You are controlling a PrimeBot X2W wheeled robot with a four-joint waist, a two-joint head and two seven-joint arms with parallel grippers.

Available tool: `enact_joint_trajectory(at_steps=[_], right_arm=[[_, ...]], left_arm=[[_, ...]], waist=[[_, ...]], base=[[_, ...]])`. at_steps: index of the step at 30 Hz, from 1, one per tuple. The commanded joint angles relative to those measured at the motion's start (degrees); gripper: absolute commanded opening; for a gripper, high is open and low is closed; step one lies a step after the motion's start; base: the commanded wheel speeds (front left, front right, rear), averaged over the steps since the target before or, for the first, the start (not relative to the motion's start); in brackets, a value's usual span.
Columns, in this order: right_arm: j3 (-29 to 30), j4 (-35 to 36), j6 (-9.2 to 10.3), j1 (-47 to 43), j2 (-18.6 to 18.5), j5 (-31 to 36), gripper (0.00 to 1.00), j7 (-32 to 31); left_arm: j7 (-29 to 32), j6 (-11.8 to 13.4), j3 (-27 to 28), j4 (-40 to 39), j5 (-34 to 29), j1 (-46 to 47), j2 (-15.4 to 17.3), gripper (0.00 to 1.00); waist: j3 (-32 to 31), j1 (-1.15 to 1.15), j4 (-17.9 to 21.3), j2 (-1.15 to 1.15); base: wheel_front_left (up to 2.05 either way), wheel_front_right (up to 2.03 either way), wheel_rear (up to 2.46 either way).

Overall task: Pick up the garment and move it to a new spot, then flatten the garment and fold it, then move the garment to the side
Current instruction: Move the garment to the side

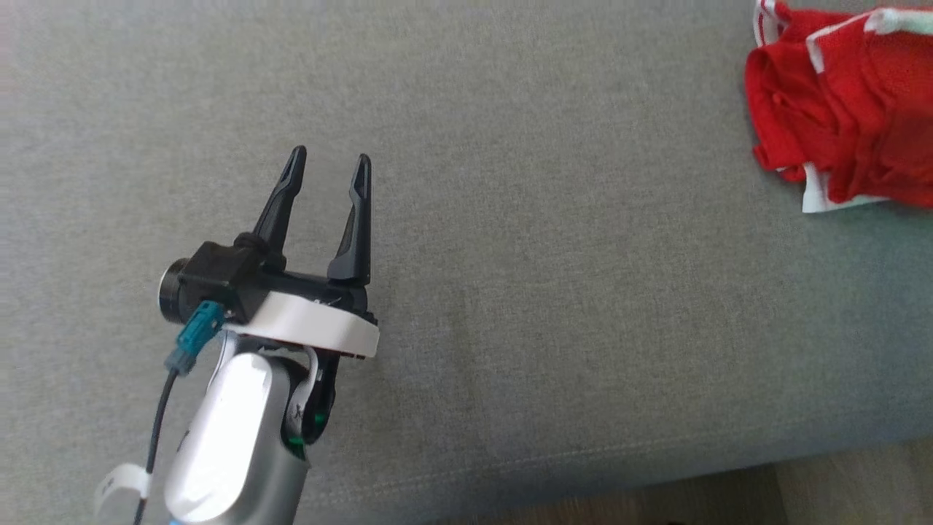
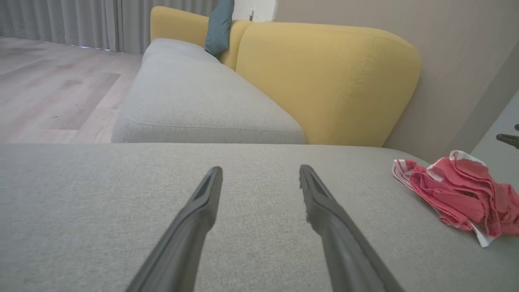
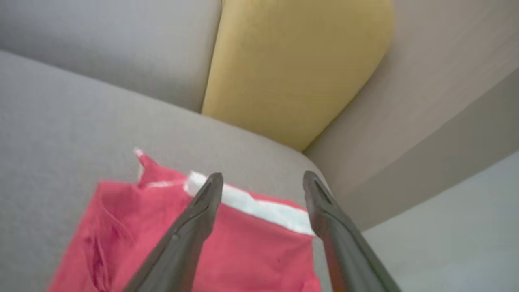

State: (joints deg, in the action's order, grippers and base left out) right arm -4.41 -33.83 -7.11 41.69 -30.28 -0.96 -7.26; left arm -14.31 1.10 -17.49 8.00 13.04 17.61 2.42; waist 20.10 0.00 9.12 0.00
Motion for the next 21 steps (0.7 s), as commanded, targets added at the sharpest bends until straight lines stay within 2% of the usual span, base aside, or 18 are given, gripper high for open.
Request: enact_joint_trajectory(at_steps=[1, 6, 10, 15, 18, 21], right_arm=[[0.05, 2.51, -0.37, -0.06, -0.25, -0.28, 1.00, 0.91], [0.03, 8.42, -0.37, -1.50, 6.53, -2.54, 1.00, 6.22], [0.54, 12.97, -0.37, -5.13, 13.96, -4.01, 1.00, 10.71], [0.16, 16.93, -0.37, -13.60, 23.70, -2.59, 1.00, 15.32], [-0.01, 18.25, -0.37, -19.88, 26.63, -2.49, 1.00, 17.49], [-0.49, 19.61, -0.37, -25.66, 27.31, -2.42, 1.00, 19.46]], left_arm=[[-0.69, 0.37, 2.06, -2.11, 0.24, 0.14, 0.45, 1.00], [-0.69, 1.06, 2.62, -3.13, 0.69, -1.61, 0.45, 1.00], [-0.69, 1.89, 3.60, -4.32, 1.04, -3.75, 0.45, 1.00], [-0.69, 2.75, 4.35, -5.25, 1.53, -6.79, 0.45, 1.00], [-0.69, 3.18, 4.08, -5.21, 2.07, -8.69, 0.45, 1.00], [-0.69, 3.67, 3.76, -5.17, 2.40, -10.44, 0.45, 1.00]], waist=[[-1.45, 0.00, -0.56, 0.00], [-5.41, 0.00, -1.68, 0.00], [-8.85, 0.00, -2.49, 0.00], [-13.00, 0.00, -3.67, 0.00], [-15.23, 0.00, -4.52, 0.00], [-16.81, 0.00, -5.24, 0.00]], base=[[0.00, 0.00, 0.00], [0.00, 0.00, 0.00], [0.00, 0.00, 0.00], [0.00, 0.00, 0.00], [0.00, 0.00, 0.00], [0.00, 0.00, 0.00]])
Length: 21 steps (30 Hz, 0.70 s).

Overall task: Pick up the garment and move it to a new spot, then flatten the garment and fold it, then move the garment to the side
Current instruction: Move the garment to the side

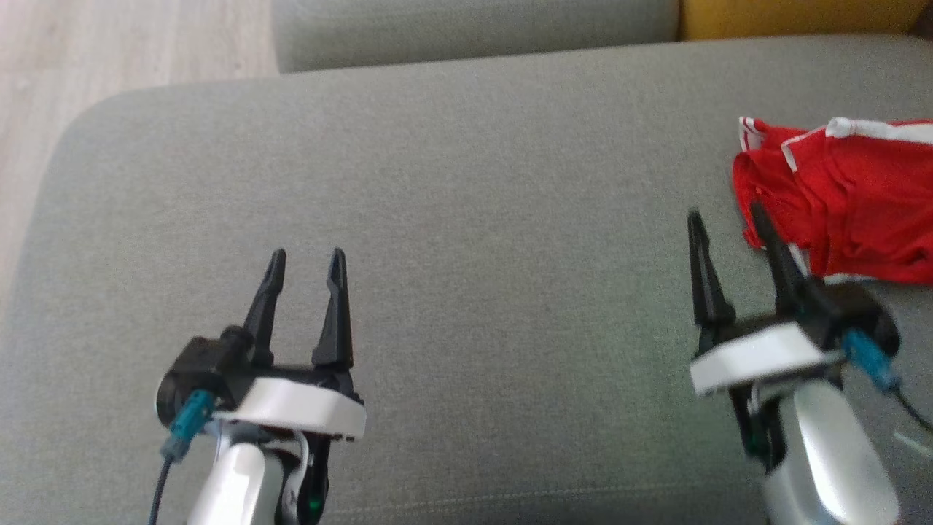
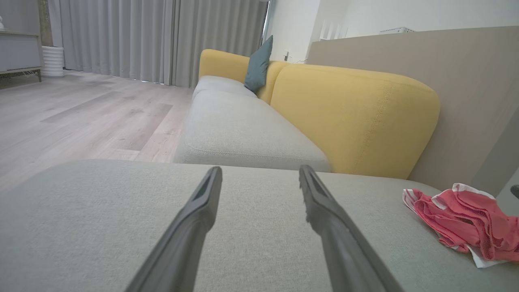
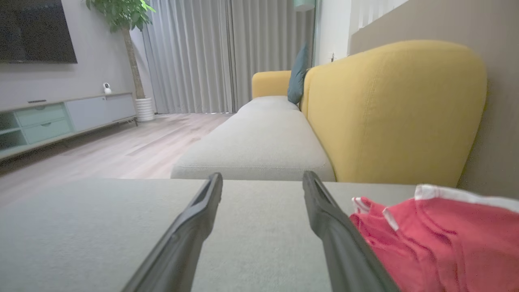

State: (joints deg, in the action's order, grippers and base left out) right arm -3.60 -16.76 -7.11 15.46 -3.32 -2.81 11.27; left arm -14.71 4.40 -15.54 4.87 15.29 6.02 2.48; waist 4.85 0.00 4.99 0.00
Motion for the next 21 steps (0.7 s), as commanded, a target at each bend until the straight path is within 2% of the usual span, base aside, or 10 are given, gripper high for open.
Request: enact_joint_trajectory(at_steps=[1, 7, 21], right_arm=[[-1.68, 2.81, -0.37, -1.24, 0.39, -2.27, 1.00, 1.43], [-1.14, 4.60, -0.37, -8.12, 0.43, -6.50, 1.00, 3.43], [-0.85, 6.47, -0.37, -9.63, 0.44, -5.91, 1.00, 3.72]], left_arm=[[-0.29, 0.47, 1.66, -1.96, 0.19, 0.59, 0.40, 1.00], [-0.29, 1.63, 1.91, -2.71, -1.09, -2.93, 0.40, 1.00], [-0.29, 2.31, 2.41, -4.54, -2.18, -4.67, 0.40, 1.00]], waist=[[-2.01, 0.00, -1.33, 0.00], [-3.72, 0.00, -1.56, 0.00], [-4.37, 0.00, -1.10, 0.00]], base=[[0.00, 0.00, 0.00], [0.00, 0.00, 0.00], [0.00, 0.00, 0.00]])
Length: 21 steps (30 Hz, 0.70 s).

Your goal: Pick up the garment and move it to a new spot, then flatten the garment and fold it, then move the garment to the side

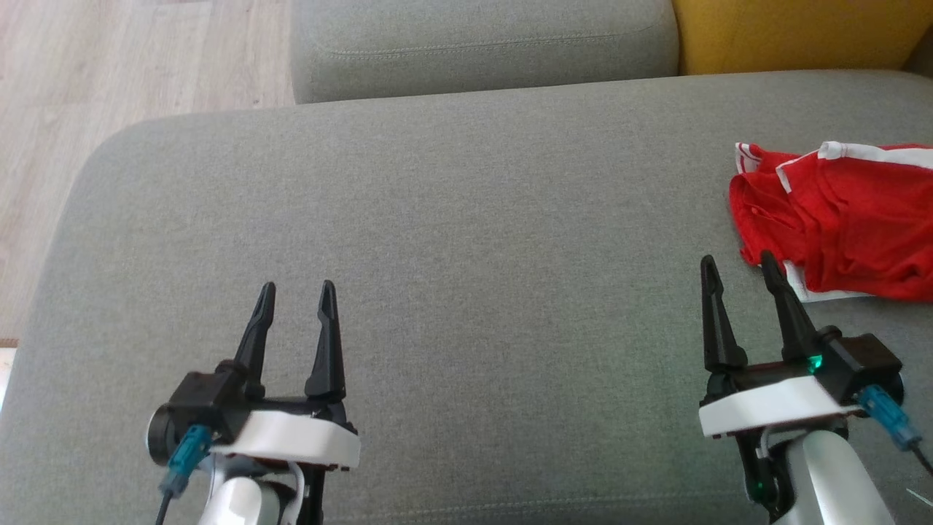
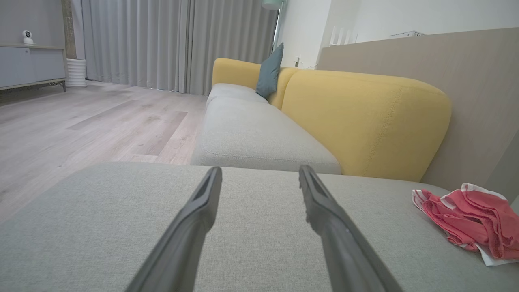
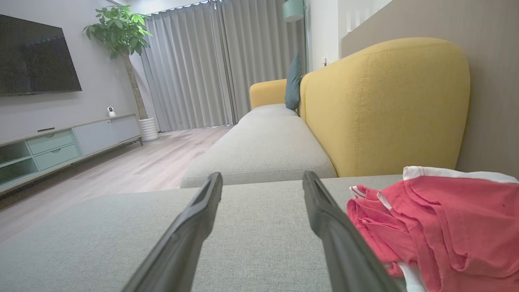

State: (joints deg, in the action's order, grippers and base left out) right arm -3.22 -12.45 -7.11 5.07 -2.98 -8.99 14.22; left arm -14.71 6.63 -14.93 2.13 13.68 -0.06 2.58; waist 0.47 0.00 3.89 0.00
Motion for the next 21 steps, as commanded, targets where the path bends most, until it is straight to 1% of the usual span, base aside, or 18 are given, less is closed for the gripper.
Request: enact_joint_trajectory(at_steps=[1, 9, 21], right_arm=[[-1.27, 2.24, -0.37, 0.71, 0.10, 0.31, 1.00, 0.76], [-1.67, 2.44, -0.37, 0.33, 0.10, 0.59, 1.00, 0.77], [-1.86, 2.19, -0.37, 0.23, 0.10, 0.90, 1.00, 0.77]], left_arm=[[-0.29, 0.11, 1.73, -1.79, -0.65, 1.38, 0.30, 1.00], [-0.29, 0.32, 1.61, -1.67, -1.55, 1.37, 0.30, 1.00], [-0.29, -0.11, 2.64, -3.49, -1.75, 0.72, 0.30, 1.00]], waist=[[-0.04, 0.00, 0.02, 0.00], [-0.20, 0.00, 0.16, 0.00], [-0.16, 0.00, 0.04, 0.00]], base=[[0.00, 0.00, 0.00], [0.00, 0.00, 0.00], [0.00, 0.00, 0.00]])
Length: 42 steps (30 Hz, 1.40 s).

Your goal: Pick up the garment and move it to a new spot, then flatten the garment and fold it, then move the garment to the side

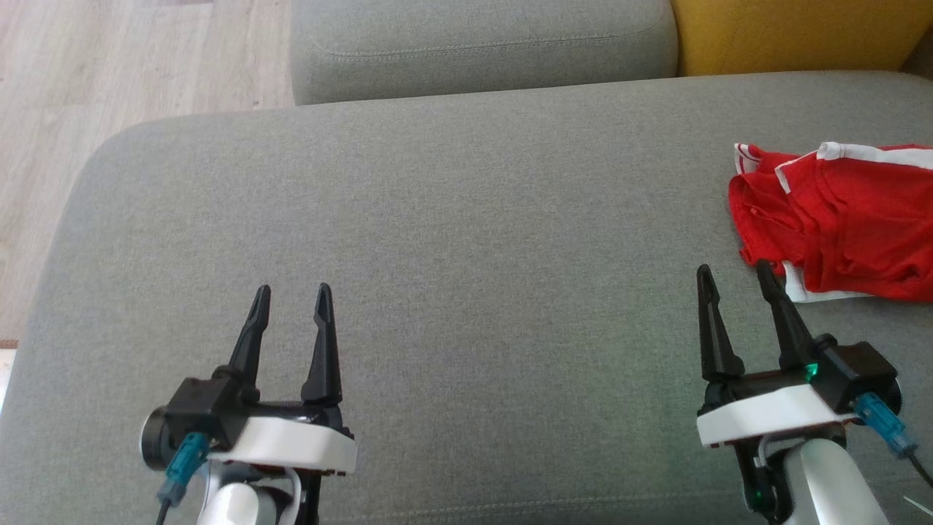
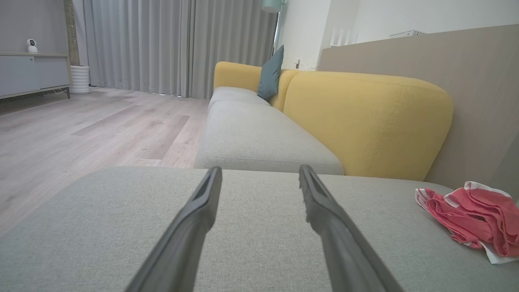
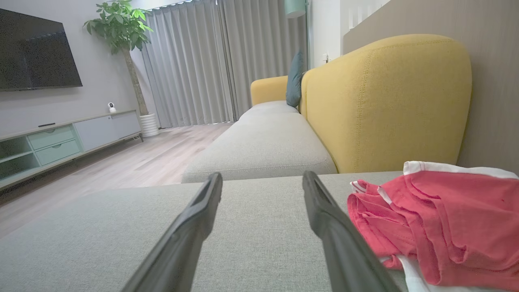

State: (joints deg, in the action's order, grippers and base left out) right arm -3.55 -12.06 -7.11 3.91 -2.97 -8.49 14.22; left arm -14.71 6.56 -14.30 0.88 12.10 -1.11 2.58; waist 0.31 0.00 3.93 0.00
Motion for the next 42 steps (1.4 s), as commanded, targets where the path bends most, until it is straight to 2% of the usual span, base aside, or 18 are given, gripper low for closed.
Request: enact_joint_trajectory(at_steps=[1, 17, 18, 22, 42], right_arm=[[-1.58, 1.72, -0.37, 1.39, 0.09, 0.43, 1.00, 0.77], [-2.20, 0.83, -0.37, 1.21, 0.09, 0.69, 1.00, 0.77], [-0.79, -0.75, 0.00, -0.01, 0.01, 0.49, 0.00, 0.00], [-0.99, -3.59, 0.01, -1.13, 0.03, 0.13, 0.00, -0.13], [-0.18, -3.30, -0.05, -0.61, -0.70, -14.22, 0.00, -2.67]], left_arm=[[-0.29, -0.12, 2.05, -2.28, -0.17, 1.68, 0.30, 1.00], [-0.29, -0.55, 2.85, -2.40, 2.04, 1.18, 0.30, 1.00], [0.00, -0.52, 0.58, -0.33, 2.15, -0.05, 0.00, 0.00], [0.08, -0.53, 0.23, 2.67, 2.70, -1.19, -0.12, 0.00], [2.59, -2.69, 2.42, 4.41, 16.13, 0.15, 0.80, 0.00]], waist=[[0.00, 0.00, 0.00, 0.00], [0.12, 0.00, -0.27, 0.00], [0.13, 0.00, -0.27, 0.00], [0.15, 0.00, -0.31, 0.00], [0.10, 0.00, -0.89, 0.00]], base=[[0.00, 0.00, 0.00], [0.00, 0.00, 0.00], [0.00, 0.00, 0.00], [0.00, 0.00, 0.00], [0.00, 0.00, 0.00]])
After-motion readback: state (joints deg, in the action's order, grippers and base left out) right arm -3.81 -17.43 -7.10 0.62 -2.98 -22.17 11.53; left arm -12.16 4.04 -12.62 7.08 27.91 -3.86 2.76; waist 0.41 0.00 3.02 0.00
